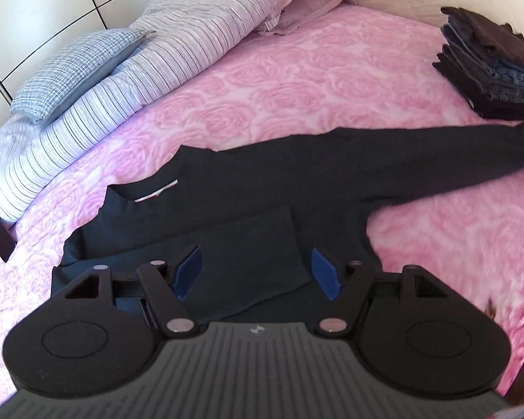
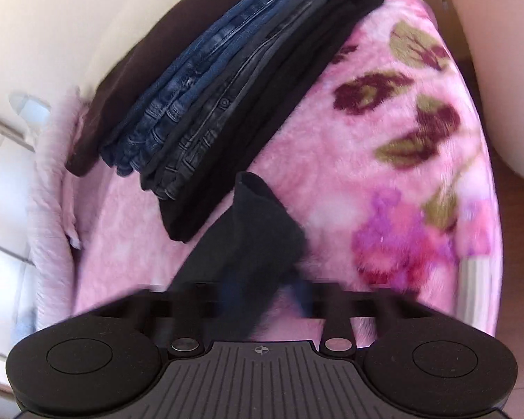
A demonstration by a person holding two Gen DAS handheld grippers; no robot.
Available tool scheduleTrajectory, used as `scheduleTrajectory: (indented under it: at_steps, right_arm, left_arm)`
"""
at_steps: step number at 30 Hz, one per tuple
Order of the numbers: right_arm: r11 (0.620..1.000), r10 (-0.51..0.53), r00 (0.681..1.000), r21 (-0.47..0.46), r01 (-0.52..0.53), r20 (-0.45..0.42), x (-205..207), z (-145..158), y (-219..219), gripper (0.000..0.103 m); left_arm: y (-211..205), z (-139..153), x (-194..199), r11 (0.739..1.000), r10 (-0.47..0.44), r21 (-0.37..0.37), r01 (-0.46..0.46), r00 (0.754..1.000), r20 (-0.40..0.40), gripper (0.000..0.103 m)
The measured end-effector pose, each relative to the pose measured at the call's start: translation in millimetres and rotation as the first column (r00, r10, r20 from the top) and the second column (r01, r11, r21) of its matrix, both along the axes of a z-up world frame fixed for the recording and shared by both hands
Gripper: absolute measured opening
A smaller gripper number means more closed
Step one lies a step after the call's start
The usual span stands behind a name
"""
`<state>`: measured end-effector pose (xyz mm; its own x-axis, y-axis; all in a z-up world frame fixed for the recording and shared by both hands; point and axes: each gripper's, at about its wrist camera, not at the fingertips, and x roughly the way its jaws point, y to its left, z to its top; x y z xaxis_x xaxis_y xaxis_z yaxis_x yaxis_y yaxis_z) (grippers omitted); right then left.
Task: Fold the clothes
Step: 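Grasp the sweatshirt sleeve with the right gripper and fold it across the body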
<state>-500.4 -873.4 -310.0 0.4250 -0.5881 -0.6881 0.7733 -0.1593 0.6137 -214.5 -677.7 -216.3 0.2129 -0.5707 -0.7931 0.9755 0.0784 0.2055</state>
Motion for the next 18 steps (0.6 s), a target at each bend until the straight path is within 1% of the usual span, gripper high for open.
scheduleTrajectory:
  at_steps: [3, 5, 7, 10, 12, 13, 14, 15, 16, 17, 18]
  right_arm:
    - [0.996, 0.080, 0.992, -0.031, -0.083, -0.094, 15.6, 29.7, -3.2, 0.008]
    - [0.985, 0.142, 0.976, -0.069, -0.156, -0.165, 38.1, 54.0, -2.9, 0.008]
    - [0.968, 0.199, 0.954, -0.106, -0.227, -0.225, 70.4, 77.8, 0.5, 0.008]
    - [0.922, 0.283, 0.916, -0.181, -0.341, -0.285, 132.8, 113.9, 11.2, 0.008]
    - [0.872, 0.339, 0.890, -0.251, -0.419, -0.306, 185.2, 136.6, 27.1, 0.008]
    - [0.832, 0.373, 0.871, -0.300, -0.466, -0.319, 214.9, 148.1, 41.6, 0.008]
    - [0.780, 0.409, 0.847, -0.351, -0.518, -0.340, 245.9, 160.1, 59.1, 0.008]
    - [0.715, 0.451, 0.815, -0.399, -0.574, -0.365, 278.5, 169.0, 79.9, 0.008]
    - [0.636, 0.497, 0.774, -0.442, -0.632, -0.392, 312.3, 174.5, 105.2, 0.008]
    - [0.544, 0.542, 0.725, -0.480, -0.688, -0.425, 347.6, 176.8, 135.6, 0.008]
    - [0.442, 0.582, 0.667, -0.508, -0.740, -0.465, 381.5, 175.1, 169.2, 0.008]
  left_arm:
    - [3.4, 5.9, 2.8, 1.000, 0.022, -0.019, -0.022, 1.000, -0.001, 0.066]
    - [12.8, 10.3, 11.6, 0.998, 0.053, -0.036, -0.054, 0.999, -0.006, 0.066]
    - [24.1, 14.3, 22.4, 0.995, 0.088, -0.050, -0.089, 0.996, -0.017, 0.066]
    - [51.5, 16.7, 47.5, 0.989, 0.132, -0.067, -0.134, 0.991, -0.031, 0.066]
    - [69.7, 18.3, 64.3, 0.984, 0.161, -0.077, -0.163, 0.986, -0.041, 0.066]
    - [78.8, 19.1, 72.6, 0.981, 0.175, -0.083, -0.178, 0.984, -0.046, 0.066]
    - [88.4, 19.9, 81.7, 0.977, 0.189, -0.087, -0.193, 0.981, -0.050, 0.066]
    - [100.4, 20.3, 94.1, 0.974, 0.202, -0.091, -0.206, 0.978, -0.052, 0.066]
    - [114.2, 20.4, 108.5, 0.971, 0.217, -0.095, -0.221, 0.975, -0.055, 0.066]
    - [127.7, 20.3, 122.8, 0.967, 0.233, -0.096, -0.238, 0.971, -0.056, 0.066]
    - [141.3, 20.2, 137.1, 0.962, 0.250, -0.097, -0.254, 0.967, -0.058, 0.066]
